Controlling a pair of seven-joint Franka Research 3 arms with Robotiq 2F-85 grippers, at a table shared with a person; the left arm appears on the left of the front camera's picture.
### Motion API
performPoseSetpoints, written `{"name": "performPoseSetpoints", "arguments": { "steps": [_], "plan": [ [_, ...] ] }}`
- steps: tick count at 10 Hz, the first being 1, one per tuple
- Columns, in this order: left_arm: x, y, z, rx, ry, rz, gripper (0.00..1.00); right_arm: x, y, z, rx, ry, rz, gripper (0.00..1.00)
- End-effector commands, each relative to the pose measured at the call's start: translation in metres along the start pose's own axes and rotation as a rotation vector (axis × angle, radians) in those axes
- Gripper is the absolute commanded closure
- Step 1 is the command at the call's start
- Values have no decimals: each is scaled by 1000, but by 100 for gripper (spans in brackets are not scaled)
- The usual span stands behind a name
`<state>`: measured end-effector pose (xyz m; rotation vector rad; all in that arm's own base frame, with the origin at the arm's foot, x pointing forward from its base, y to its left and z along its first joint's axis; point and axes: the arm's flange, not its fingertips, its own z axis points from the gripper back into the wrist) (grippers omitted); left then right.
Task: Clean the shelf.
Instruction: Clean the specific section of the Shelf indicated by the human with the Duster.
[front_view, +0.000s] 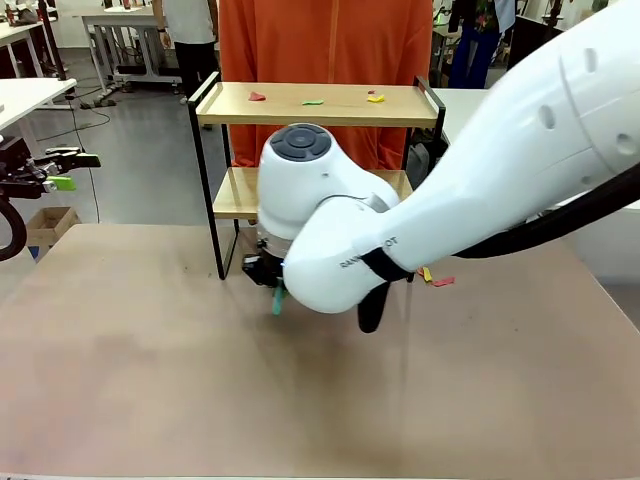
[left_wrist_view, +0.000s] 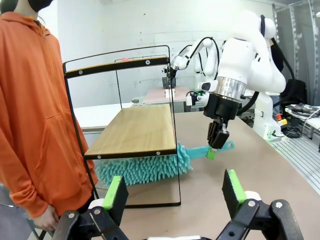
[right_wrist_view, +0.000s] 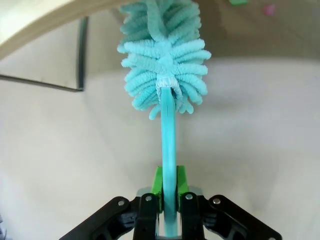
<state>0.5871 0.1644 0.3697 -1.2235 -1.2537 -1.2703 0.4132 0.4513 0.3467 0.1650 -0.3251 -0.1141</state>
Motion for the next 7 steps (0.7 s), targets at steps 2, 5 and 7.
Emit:
{"name": "performPoseSetpoints", "arguments": {
  "steps": [2, 5, 7],
  "plan": [
    [4, -1, 0, -2, 2, -10, 0, -4, -51, 5, -42, 33, -57, 87],
    [4, -1, 0, -2, 2, -10, 0, -3, -98, 20, -95, 20, -122, 87],
    [4, -1, 0, -2, 2, -10, 0, -1, -131, 24, -130, 40, -153, 87]
  ]
}}
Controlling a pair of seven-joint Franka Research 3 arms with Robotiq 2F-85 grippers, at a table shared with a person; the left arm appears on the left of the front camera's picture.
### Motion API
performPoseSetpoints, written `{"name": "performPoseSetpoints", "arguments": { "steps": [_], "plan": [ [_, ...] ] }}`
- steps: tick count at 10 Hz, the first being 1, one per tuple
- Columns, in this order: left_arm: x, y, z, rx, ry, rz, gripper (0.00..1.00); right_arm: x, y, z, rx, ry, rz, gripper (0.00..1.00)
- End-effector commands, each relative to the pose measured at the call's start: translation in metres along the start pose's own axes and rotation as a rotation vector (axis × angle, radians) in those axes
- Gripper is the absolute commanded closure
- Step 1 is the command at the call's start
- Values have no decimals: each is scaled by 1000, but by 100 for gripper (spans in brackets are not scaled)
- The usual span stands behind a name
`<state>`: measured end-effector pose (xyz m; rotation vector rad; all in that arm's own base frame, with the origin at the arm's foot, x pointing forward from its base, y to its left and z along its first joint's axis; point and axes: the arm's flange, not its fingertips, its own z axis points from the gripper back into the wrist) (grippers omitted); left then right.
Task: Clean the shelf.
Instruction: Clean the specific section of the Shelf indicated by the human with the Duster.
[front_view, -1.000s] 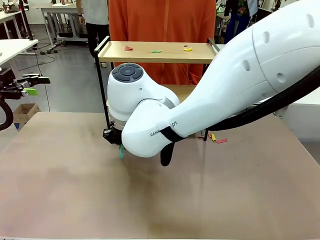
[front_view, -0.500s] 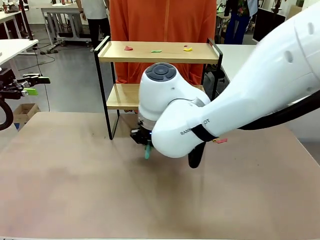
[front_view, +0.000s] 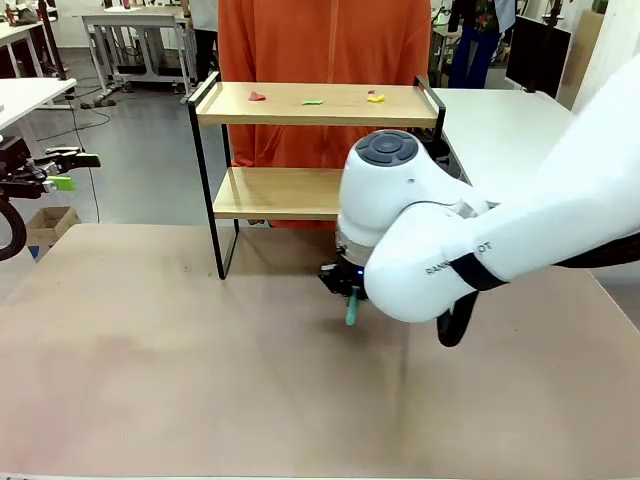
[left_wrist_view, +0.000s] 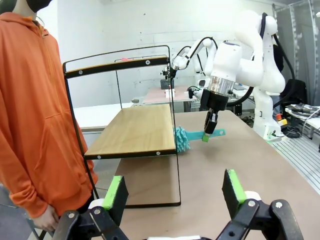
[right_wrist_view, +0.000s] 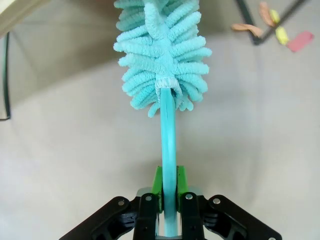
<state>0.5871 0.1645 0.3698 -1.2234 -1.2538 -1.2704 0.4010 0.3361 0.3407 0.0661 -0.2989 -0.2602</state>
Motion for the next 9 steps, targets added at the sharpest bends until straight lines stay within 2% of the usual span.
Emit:
{"name": "performPoseSetpoints", "arguments": {
  "steps": [1, 4, 5, 6, 7, 9],
  "plan": [
    [4, -1, 0, -3, 1, -10, 0, 2, -33, 5, -38, 44, -41, 87],
    [4, -1, 0, -3, 1, -10, 0, 2, -73, 13, -151, -1, -108, 87],
    [4, -1, 0, -3, 1, -10, 0, -1, -77, 23, -157, -58, -104, 87],
    [4, -1, 0, -3, 1, -10, 0, -5, -72, 32, -114, -115, -41, 87],
    [4, -1, 0, -3, 1, -10, 0, 6, -69, 9, -115, -4, -77, 87],
    [4, -1, 0, -3, 1, -10, 0, 6, -69, 9, -115, -4, -77, 87]
  ]
}}
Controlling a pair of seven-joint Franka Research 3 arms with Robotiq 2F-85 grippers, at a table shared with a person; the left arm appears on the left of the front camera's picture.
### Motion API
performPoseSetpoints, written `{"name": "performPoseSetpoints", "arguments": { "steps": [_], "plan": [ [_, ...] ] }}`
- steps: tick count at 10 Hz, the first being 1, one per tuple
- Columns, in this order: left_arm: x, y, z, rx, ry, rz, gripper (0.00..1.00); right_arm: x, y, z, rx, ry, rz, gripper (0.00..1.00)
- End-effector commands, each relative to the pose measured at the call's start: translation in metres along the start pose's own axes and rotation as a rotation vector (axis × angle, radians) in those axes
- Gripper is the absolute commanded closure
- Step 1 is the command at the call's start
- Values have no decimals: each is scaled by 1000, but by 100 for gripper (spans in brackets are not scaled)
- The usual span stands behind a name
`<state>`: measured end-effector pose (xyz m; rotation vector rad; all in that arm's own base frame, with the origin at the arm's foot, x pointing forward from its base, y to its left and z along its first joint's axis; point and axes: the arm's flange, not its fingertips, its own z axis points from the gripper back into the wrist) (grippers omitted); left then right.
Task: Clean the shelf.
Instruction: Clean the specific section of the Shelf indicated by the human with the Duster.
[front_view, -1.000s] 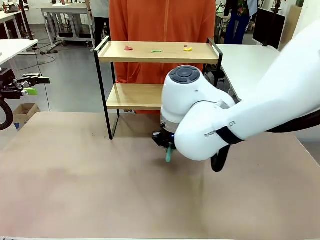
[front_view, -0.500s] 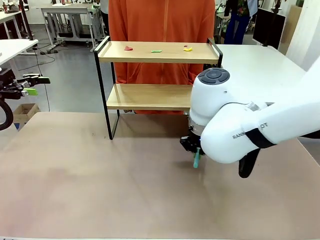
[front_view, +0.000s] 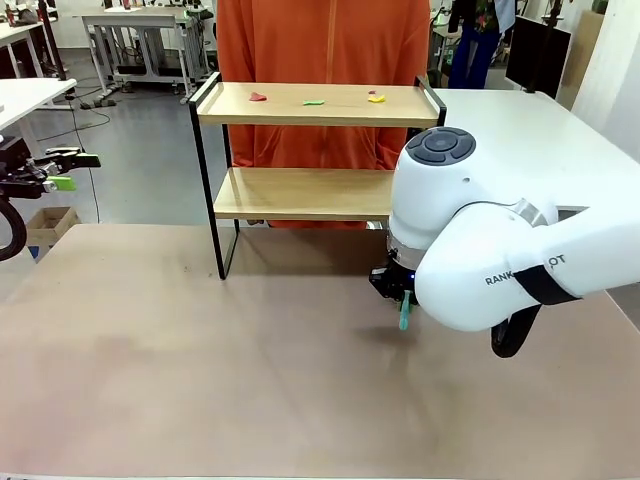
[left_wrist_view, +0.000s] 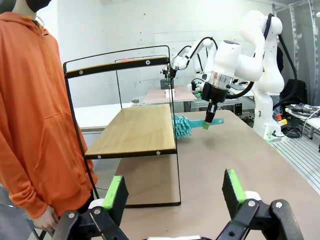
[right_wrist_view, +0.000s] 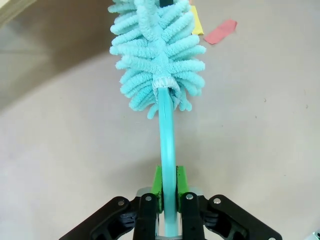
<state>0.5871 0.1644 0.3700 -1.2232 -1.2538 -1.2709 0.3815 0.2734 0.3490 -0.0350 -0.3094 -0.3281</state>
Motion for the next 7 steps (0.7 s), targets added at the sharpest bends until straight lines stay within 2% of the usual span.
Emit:
{"name": "performPoseSetpoints", "arguments": {
  "steps": [1, 3, 5, 7],
  "plan": [
    [3, -1, 0, -2, 1, -10, 0, 5, -3, -7, -9, 24, -24, 87],
    [3, -1, 0, -2, 1, -10, 0, -2, -2, 13, 52, -24, 49, 87],
    [3, -1, 0, -2, 1, -10, 0, -5, -17, 30, 130, -27, 140, 87],
    [3, -1, 0, -2, 1, -10, 0, -5, -27, 39, 154, -22, 196, 87]
  ]
}}
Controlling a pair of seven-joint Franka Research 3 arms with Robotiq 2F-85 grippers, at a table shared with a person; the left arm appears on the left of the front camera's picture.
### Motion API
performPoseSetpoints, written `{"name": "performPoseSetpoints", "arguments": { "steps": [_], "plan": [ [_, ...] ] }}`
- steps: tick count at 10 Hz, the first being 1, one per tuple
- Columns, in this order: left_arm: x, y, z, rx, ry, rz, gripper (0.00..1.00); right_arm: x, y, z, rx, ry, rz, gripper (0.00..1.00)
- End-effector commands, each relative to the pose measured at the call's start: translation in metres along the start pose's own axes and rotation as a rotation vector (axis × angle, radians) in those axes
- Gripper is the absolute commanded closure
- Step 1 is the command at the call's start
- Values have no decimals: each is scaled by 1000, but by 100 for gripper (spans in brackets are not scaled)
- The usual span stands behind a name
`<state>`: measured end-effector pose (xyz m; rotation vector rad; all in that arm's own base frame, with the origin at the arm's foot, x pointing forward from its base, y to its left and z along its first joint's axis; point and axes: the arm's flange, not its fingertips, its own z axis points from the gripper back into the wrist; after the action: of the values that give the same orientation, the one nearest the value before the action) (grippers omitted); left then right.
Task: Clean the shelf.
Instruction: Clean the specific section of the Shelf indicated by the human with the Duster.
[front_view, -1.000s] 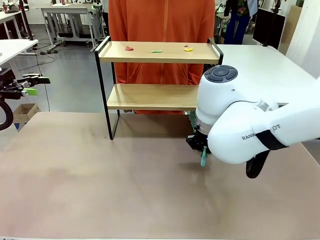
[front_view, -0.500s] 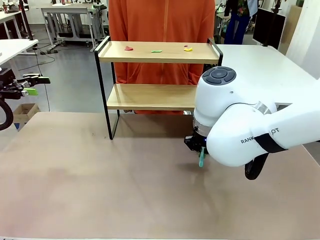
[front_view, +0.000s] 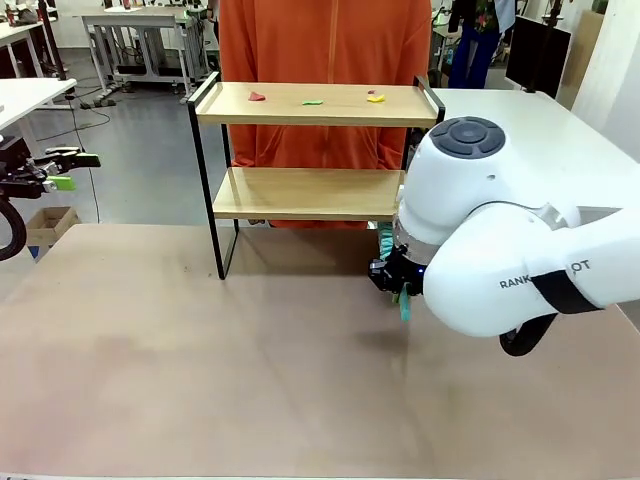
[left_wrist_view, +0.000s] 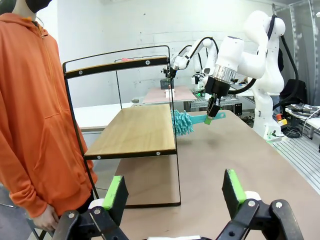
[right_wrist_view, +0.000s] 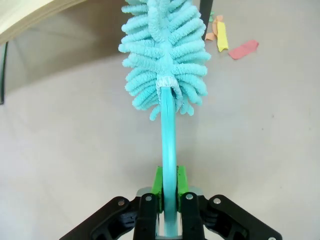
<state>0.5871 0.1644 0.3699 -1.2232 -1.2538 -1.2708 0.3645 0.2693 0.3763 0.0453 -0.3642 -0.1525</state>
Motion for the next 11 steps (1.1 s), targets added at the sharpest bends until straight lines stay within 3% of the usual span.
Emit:
{"name": "performPoseSetpoints", "arguments": {
  "steps": [1, 5, 11],
  "plan": [
    [3, -1, 0, -2, 1, -10, 0, -3, -20, 16, 54, 17, 46, 87],
    [3, -1, 0, -2, 1, -10, 0, -11, -30, 38, 162, 72, 217, 87],
    [3, -1, 0, -2, 1, -10, 0, -22, -63, 77, 301, 307, 528, 87]
  ]
}}
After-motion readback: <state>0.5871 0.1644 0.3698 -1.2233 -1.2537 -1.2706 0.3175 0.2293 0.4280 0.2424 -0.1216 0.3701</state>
